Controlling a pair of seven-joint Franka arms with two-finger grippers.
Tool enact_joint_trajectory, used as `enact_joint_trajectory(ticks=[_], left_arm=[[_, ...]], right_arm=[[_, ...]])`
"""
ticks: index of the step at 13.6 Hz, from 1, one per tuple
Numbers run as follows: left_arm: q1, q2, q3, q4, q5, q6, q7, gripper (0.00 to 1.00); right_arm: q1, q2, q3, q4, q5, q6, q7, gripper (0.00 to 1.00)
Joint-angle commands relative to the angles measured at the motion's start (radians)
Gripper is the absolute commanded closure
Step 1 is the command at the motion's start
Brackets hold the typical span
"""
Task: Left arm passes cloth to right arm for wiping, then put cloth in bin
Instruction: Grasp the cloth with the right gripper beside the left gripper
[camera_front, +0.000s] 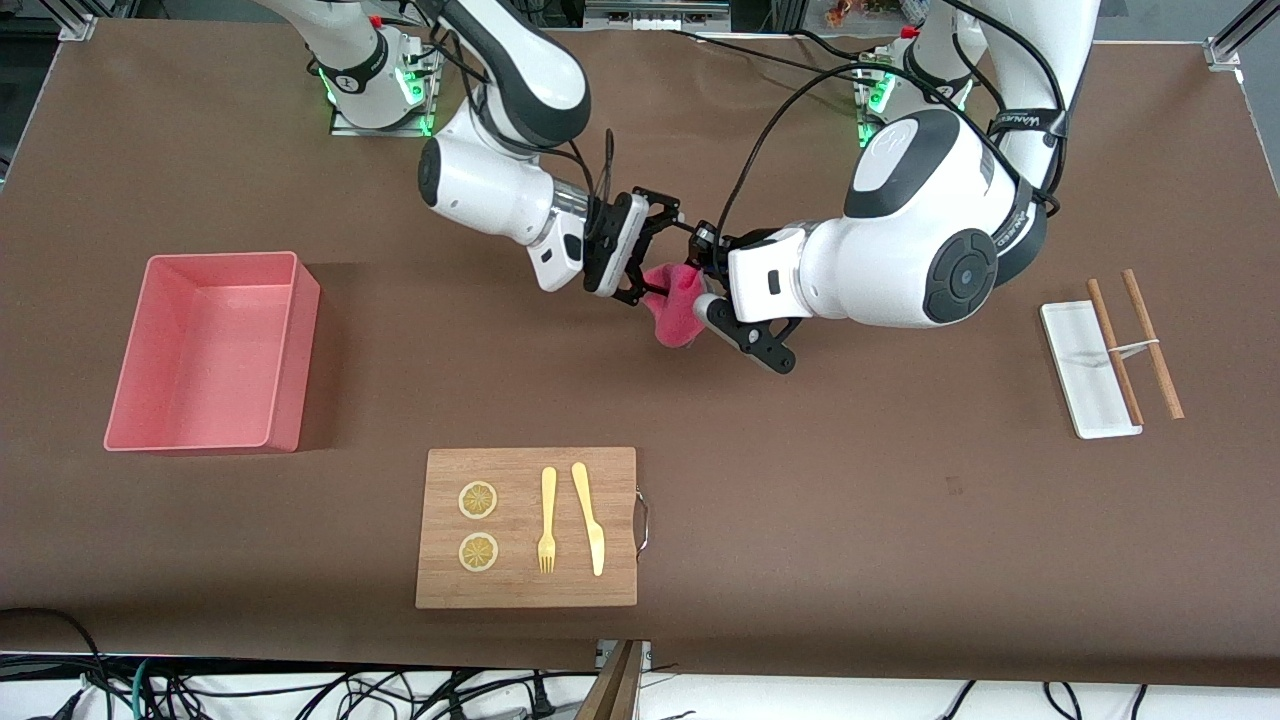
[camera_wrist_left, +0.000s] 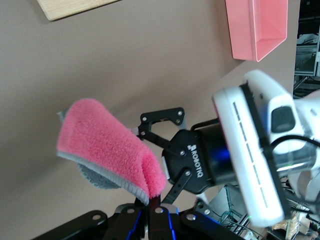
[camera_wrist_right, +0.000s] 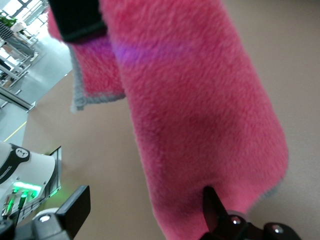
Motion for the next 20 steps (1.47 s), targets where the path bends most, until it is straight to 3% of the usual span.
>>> enact_joint_trajectory(ticks=[1, 2, 3, 5, 6, 8, 17, 20], left_arm=[[-0.008, 0.014, 0.013, 0.033, -0.023, -0.006, -0.029, 1.0], [-0.008, 0.014, 0.013, 0.033, -0.023, -0.006, -0.026, 1.0], [-0.008, 0.014, 0.013, 0.033, -0.021, -0.006, -0.025, 1.0], [-0.008, 0.014, 0.013, 0.033, -0.021, -0.004, -0.021, 1.0], [-0.007, 0.014, 0.014, 0.034, -0.021, -0.004, -0.021, 1.0], [-0.007, 0.014, 0.014, 0.034, -0.023, -0.004, -0.029, 1.0], [-0.005, 0.014, 0.014, 0.034, -0.023, -0.004, -0.029, 1.0], [-0.005, 0.014, 0.014, 0.034, -0.023, -0.006, -0.029, 1.0]], right_arm=[[0.012, 0.028, 0.0, 0.032, 0.022, 0.03, 0.005, 0.01], [0.012, 0.033, -0.002, 0.032, 0.018, 0.035, 0.002, 0.11], [0.012, 0.036, -0.001, 0.035, 0.018, 0.046, -0.003, 0.28], [0.012, 0.044, -0.002, 0.044, 0.015, 0.05, -0.014, 0.71], [0.012, 0.044, -0.002, 0.044, 0.006, 0.052, -0.015, 0.84], [0.009, 0.042, -0.002, 0.046, -0.04, 0.05, 0.001, 0.98], [-0.004, 0.009, -0.004, 0.044, -0.037, 0.033, 0.041, 1.0], [-0.03, -0.031, -0.007, 0.02, -0.038, -0.031, 0.046, 1.0]])
